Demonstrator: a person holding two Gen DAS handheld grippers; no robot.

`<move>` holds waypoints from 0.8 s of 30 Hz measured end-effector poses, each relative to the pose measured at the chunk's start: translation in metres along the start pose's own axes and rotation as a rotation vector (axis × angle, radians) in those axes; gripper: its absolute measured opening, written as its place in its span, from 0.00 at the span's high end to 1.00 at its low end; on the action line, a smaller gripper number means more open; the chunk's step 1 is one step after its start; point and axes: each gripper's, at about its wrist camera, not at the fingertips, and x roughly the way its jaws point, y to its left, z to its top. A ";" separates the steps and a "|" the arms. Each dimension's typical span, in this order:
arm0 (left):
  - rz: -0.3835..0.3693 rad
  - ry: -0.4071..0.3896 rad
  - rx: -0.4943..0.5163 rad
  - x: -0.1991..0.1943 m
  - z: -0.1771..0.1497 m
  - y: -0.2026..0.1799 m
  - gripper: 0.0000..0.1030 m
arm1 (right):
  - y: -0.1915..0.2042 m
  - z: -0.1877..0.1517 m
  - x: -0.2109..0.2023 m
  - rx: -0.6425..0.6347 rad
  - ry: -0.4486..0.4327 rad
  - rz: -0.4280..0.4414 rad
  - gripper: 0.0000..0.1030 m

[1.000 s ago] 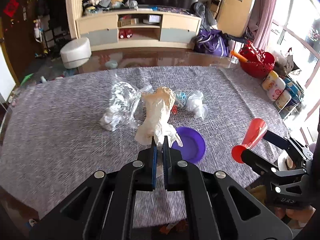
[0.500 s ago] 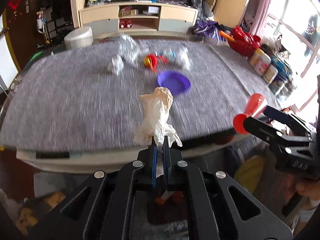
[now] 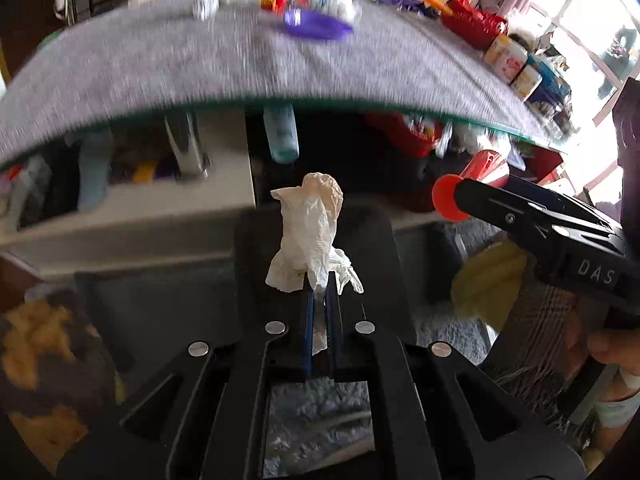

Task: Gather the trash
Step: 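Lower both tools over the bin, release the tissue and horn, raise tools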

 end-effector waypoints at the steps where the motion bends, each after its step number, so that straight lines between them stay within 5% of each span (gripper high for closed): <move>1: -0.001 0.013 -0.001 0.005 -0.004 0.000 0.96 | -0.001 -0.003 0.004 0.004 0.011 -0.002 0.11; 13: -0.018 0.103 -0.005 0.036 -0.020 -0.003 0.95 | 0.005 -0.024 0.045 0.035 0.127 0.030 0.11; 19: -0.009 0.103 0.000 0.036 -0.017 -0.002 0.65 | 0.003 -0.022 0.052 0.067 0.152 0.053 0.10; 24: 0.002 0.106 -0.015 0.036 -0.015 0.003 0.53 | -0.003 -0.016 0.050 0.089 0.144 0.030 0.06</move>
